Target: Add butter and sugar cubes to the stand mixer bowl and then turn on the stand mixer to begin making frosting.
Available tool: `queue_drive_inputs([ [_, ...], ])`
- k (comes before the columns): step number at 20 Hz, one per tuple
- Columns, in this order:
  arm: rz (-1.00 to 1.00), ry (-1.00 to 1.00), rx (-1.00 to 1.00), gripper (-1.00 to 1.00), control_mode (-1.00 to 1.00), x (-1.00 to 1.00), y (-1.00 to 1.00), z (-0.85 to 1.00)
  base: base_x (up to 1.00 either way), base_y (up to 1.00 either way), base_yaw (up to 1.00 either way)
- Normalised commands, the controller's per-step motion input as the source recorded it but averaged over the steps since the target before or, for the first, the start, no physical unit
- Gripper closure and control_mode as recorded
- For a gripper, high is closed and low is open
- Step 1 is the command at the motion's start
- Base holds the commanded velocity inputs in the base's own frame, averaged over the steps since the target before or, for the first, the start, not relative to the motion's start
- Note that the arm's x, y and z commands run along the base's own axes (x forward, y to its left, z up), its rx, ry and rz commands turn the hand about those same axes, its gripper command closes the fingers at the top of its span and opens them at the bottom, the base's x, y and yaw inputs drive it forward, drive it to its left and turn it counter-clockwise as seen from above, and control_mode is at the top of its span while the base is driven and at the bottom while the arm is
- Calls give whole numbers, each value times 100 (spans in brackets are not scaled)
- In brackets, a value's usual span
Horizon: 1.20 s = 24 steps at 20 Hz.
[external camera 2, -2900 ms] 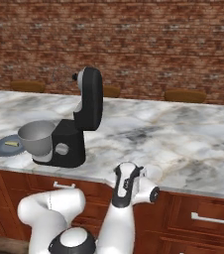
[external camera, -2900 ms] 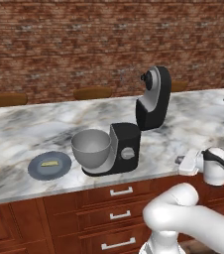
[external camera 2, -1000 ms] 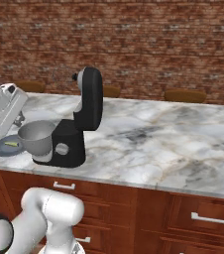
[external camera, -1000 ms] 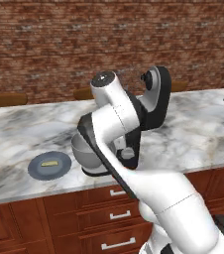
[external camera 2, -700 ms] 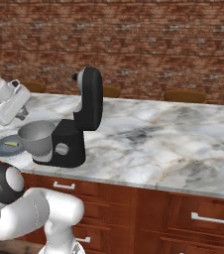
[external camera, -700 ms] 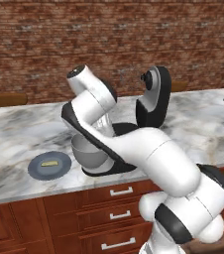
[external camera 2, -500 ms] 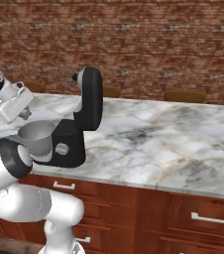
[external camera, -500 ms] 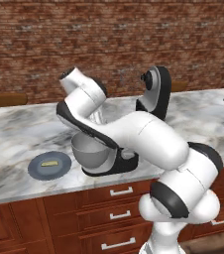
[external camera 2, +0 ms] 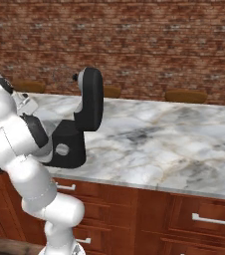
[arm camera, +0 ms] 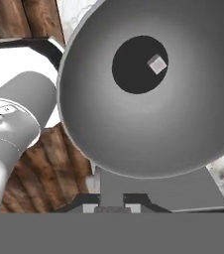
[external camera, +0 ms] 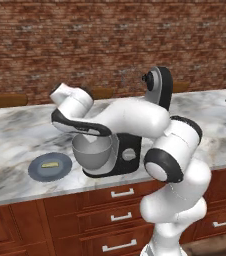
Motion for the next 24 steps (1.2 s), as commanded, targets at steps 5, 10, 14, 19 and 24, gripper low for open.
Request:
queue_drive_inputs([
  [5, 0, 0, 0, 100, -100, 34, 8, -38, 0, 0, 0],
  [10, 0, 0, 0, 100, -100, 34, 12, -44, 0, 0, 0],
  [14, 0, -1, 0, 100, -100, 20, 4, -41, 0, 0, 0],
  [19, 0, -5, 0, 100, -100, 13, 0, -32, 0, 0, 0],
  [24, 0, -5, 0, 100, -100, 20, 0, -30, 0, 0, 0],
])
